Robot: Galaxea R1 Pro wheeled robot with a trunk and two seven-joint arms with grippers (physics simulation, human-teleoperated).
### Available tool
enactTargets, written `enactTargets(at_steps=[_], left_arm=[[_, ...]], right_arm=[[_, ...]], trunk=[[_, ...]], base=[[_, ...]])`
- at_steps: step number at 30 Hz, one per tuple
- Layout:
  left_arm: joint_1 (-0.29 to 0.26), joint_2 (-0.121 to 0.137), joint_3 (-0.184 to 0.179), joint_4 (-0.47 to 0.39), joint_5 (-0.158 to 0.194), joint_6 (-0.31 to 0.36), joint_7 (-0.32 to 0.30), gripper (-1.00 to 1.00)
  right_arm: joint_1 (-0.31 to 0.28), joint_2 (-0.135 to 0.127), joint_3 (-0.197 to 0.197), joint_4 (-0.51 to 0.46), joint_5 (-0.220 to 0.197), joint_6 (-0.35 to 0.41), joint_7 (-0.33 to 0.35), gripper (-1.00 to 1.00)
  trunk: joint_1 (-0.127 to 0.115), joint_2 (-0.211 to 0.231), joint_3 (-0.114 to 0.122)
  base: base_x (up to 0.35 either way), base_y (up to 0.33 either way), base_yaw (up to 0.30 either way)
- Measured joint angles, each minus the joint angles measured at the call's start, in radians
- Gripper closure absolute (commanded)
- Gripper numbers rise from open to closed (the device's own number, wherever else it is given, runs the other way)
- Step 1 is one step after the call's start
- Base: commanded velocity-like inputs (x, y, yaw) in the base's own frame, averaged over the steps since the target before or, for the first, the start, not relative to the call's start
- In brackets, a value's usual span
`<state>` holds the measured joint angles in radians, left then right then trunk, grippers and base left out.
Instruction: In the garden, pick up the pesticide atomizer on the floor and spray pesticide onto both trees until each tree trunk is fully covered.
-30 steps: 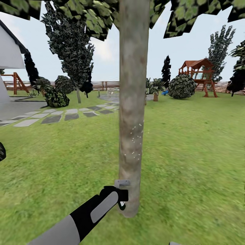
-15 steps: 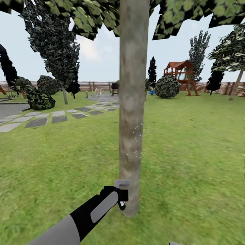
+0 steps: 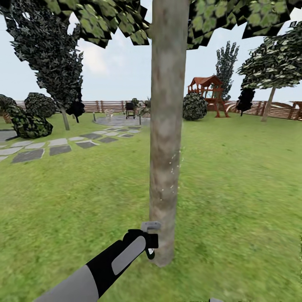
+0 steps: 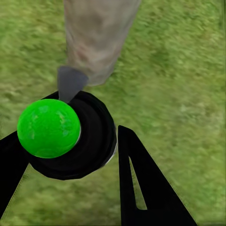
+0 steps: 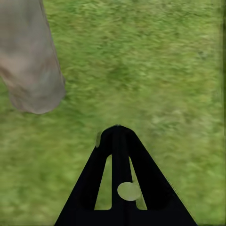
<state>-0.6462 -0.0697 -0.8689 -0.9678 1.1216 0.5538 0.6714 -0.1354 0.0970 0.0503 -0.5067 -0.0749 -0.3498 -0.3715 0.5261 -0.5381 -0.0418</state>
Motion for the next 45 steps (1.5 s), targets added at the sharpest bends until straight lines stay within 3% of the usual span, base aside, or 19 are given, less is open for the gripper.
enactTargets(at_steps=[30, 45], left_arm=[[0.000, -0.002, -0.001, 0.000, 0.000, 0.001, 0.005, 1.00], [0.000, -0.003, -0.028, 0.000, 0.000, 0.001, 0.013, 1.00]], right_arm=[[0.000, 0.000, -0.007, -0.005, -0.001, 0.000, -0.003, 1.00], [0.000, 0.000, -0.007, -0.006, -0.001, 0.000, -0.002, 1.00]], trunk=[[0.000, 0.000, 0.000], [0.000, 0.000, 0.000]], base=[[0.061, 0.336, -0.205], [-0.001, 0.169, -0.149]])
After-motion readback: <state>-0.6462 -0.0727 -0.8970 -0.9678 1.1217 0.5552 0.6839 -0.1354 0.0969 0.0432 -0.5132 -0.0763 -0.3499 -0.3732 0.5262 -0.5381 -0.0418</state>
